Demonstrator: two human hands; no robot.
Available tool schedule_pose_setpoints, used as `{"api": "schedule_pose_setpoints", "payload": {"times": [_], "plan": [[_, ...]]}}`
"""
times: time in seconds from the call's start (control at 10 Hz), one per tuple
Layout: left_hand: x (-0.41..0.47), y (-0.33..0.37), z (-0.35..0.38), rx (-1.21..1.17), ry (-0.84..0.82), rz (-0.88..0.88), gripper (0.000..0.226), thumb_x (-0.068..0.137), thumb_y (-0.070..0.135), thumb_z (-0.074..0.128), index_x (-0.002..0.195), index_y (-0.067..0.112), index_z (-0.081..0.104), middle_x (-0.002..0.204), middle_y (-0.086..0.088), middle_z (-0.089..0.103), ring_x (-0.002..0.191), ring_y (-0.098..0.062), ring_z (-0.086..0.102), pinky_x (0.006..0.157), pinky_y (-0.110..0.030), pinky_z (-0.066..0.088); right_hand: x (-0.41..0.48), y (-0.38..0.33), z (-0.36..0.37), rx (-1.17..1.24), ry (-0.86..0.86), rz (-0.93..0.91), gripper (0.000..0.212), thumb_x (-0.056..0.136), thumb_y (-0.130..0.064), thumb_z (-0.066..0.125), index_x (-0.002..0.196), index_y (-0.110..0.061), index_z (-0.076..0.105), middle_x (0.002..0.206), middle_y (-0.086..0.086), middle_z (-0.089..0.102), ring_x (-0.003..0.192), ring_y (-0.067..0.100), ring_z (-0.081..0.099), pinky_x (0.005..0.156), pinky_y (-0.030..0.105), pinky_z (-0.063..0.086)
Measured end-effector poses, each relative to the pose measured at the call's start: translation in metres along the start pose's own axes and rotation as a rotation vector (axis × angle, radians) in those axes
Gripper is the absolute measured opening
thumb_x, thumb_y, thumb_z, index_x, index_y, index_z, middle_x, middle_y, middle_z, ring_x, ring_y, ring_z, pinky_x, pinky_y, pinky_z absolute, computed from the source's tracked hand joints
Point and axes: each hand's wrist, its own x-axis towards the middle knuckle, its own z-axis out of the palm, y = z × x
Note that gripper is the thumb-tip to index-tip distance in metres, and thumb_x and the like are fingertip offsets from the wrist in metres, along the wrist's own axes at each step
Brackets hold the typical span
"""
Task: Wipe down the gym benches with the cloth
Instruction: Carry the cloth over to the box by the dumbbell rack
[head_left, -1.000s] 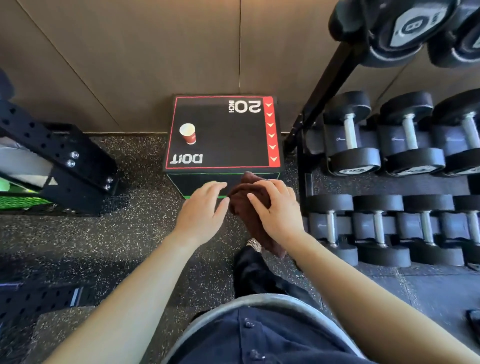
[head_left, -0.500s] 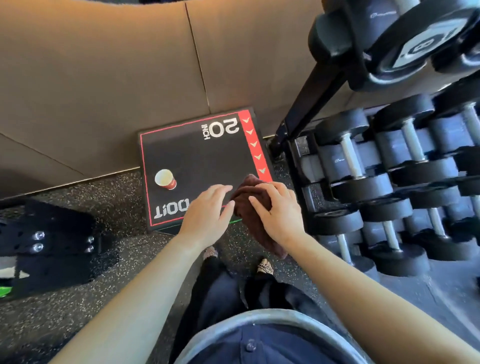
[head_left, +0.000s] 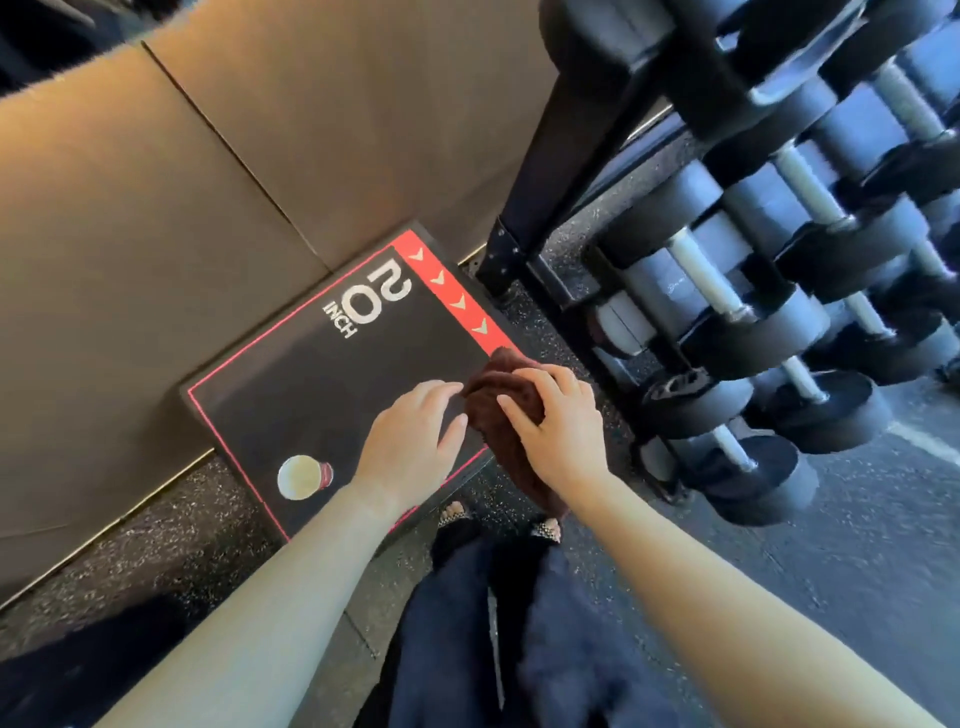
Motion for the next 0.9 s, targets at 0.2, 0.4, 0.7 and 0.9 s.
{"api": "schedule_pose_setpoints", "payload": {"times": [0.2,0.4,0.7,0.9], "plan": [[0.061,-0.052,0.052,0.023,-0.099,-0.017,0.042,0.096,0.033,0.038,0.136,0.02,0.042,0.141,0.003,0.043,0.127,-0.017,0.04,0.1,-0.035,0.034,0.048,0.035,0.075,0.023,-0.018,0.073,0.035,0.09,-0.051,0.052,0.12,-0.033,0.057,0.127,-0.006,0.051,0.115,0.025,0.044,0.09,0.05,0.044],[0.116,-0.1,0.103,0.031,-0.106,-0.041,0.042,0.096,0.034,0.038,0.136,0.021,0.041,0.141,0.004,0.043,0.127,-0.016,0.041,0.101,-0.033,0.034,0.097,0.069,0.148,0.053,0.004,0.142,0.037,0.091,-0.05,0.053,0.124,-0.033,0.055,0.131,-0.003,0.049,0.12,0.027,0.041,0.094,0.051,0.041],[0.149,-0.128,0.135,0.021,-0.161,-0.053,0.041,0.096,0.033,0.037,0.136,0.021,0.041,0.141,0.003,0.042,0.126,-0.019,0.041,0.101,-0.039,0.037,0.132,0.113,0.217,-0.058,-0.096,0.252,0.047,0.091,-0.046,0.056,0.134,-0.029,0.05,0.147,0.0,0.038,0.135,0.027,0.029,0.101,0.057,0.033],[0.136,-0.105,0.096,0.001,-0.135,-0.001,0.041,0.096,0.032,0.038,0.135,0.02,0.041,0.141,0.002,0.042,0.126,-0.019,0.041,0.1,-0.038,0.036,0.104,0.085,0.165,-0.055,-0.051,0.164,0.046,0.091,-0.045,0.058,0.132,-0.026,0.053,0.141,0.003,0.044,0.131,0.027,0.035,0.096,0.054,0.039]]}}
